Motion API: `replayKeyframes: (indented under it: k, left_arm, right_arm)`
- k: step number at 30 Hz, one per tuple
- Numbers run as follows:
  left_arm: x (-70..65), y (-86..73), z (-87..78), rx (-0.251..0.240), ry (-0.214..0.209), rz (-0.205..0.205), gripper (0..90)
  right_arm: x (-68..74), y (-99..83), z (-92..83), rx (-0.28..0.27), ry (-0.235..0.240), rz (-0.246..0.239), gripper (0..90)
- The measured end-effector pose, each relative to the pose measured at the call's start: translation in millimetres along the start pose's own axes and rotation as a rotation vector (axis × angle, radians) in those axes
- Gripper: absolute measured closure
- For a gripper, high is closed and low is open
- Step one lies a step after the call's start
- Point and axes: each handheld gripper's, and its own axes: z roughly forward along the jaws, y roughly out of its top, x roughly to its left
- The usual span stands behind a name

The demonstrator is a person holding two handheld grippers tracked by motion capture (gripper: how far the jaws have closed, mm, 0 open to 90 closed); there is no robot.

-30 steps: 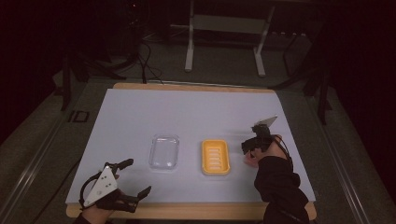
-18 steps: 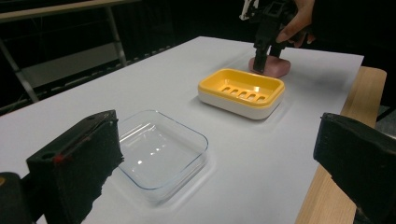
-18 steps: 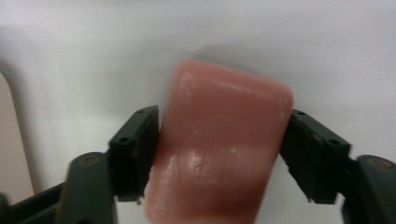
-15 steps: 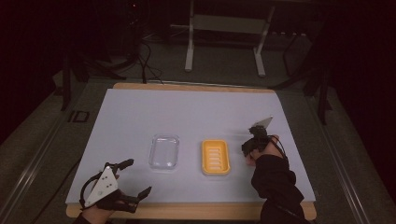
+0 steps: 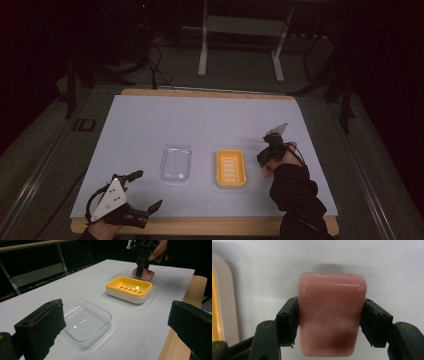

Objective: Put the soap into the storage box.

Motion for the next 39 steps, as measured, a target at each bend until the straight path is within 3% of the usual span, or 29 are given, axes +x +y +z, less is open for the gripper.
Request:
replayKeyframes:
  k: [17, 25, 32, 39]
  left_arm:
    - [-0.1, 0.9, 0.2, -0.003, -0.003, 0.001, 1.2]
    - [0.1, 1.7, 1.1, -0.007, -0.008, 0.001, 1.2]
    - [-0.1, 2.5, 2.8, -0.007, -0.012, 0.006, 1.2]
    - [-0.3, 2.7, 4.5, -0.002, -0.014, 0.008, 1.2]
  right_arm:
    - [11.3, -0.4, -26.4, -0.047, -0.034, -0.058, 37.5]
    - [17.8, -2.4, -40.4, -0.067, -0.016, -0.069, 37.5]
    - [25.3, -5.0, -55.8, -0.108, 0.022, -0.090, 37.6]
    - [37.4, -11.3, -77.3, -0.176, 0.126, -0.090, 37.5]
